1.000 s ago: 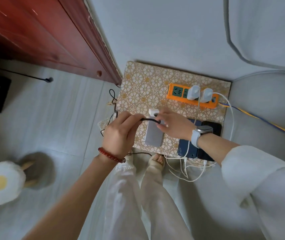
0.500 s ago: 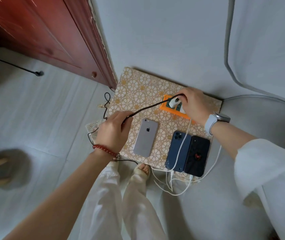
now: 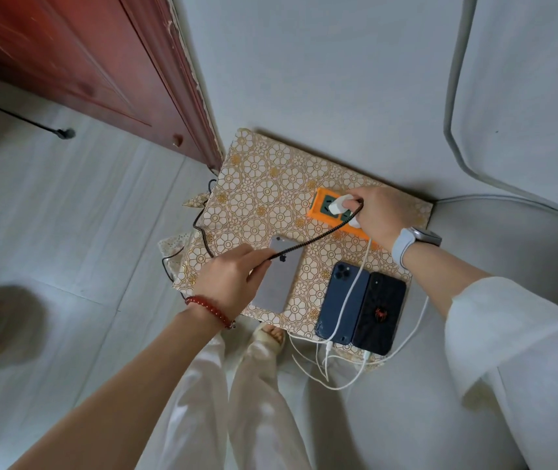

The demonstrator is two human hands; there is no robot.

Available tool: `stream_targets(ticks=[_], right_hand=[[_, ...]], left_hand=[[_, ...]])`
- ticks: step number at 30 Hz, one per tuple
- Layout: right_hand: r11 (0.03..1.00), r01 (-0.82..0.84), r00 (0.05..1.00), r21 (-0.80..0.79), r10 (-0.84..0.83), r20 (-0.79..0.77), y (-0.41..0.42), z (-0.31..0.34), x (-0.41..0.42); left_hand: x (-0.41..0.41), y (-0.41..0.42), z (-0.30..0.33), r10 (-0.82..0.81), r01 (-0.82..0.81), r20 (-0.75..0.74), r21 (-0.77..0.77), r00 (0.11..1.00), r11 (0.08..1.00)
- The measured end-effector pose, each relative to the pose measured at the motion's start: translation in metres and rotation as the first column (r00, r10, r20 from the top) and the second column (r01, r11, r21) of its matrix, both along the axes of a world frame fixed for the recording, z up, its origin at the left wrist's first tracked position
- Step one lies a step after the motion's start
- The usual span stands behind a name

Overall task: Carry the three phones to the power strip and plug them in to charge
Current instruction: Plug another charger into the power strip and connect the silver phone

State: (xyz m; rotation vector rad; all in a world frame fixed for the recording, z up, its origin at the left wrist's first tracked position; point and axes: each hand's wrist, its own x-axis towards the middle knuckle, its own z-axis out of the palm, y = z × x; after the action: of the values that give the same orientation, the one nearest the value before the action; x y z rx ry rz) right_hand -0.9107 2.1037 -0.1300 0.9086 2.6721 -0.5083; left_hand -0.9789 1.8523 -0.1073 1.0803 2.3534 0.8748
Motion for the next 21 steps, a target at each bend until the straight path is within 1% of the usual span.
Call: stream_targets(ticks=[3,5,11,14,16,17,18,21], right_hand=[[0.998,-0.035,0.998,0.054,0.032,0.059,0.003,0.000,-0.001],[0.991,-0.103,0.992,0.088,0.096,0.087,0.007,0.002,0.000],[0.969,-0.236,0.966,0.076,0.225,0.125,0.010,0.004,0.003],[0.930,-0.349,0.928,0.118,0.325,0.185,0.008,0.007,0.002],[0.909,-0.400,0.904,0.118,0.371,0.211,0.007,0.007,-0.001],[0.915,-0.388,0.909,0.106,0.362,0.205,0.006,0.006,-0.003],[0.938,-0.338,0.930,0.080,0.320,0.179,0.005,0.005,-0.005],[0.998,-0.054,0.997,-0.036,0.056,0.045,0.005,0.005,-0.009]], left_hand=[[0.001,0.002,-0.002,-0.024,0.024,-0.017,-0.024,1.000,0.999],[0.003,0.003,-0.005,-0.033,0.033,-0.017,-0.034,0.999,0.999],[0.011,0.005,-0.013,-0.040,0.040,0.005,-0.080,0.999,0.996],[0.012,0.002,-0.016,-0.038,0.039,0.014,-0.096,0.999,0.995],[0.012,0.000,-0.018,-0.032,0.035,0.028,-0.102,0.999,0.994],[0.011,-0.001,-0.019,-0.028,0.031,0.035,-0.104,0.999,0.994],[0.010,-0.001,-0.019,-0.023,0.027,0.036,-0.104,0.999,0.994],[0.005,0.000,-0.020,0.002,0.000,0.017,-0.086,1.000,0.996]])
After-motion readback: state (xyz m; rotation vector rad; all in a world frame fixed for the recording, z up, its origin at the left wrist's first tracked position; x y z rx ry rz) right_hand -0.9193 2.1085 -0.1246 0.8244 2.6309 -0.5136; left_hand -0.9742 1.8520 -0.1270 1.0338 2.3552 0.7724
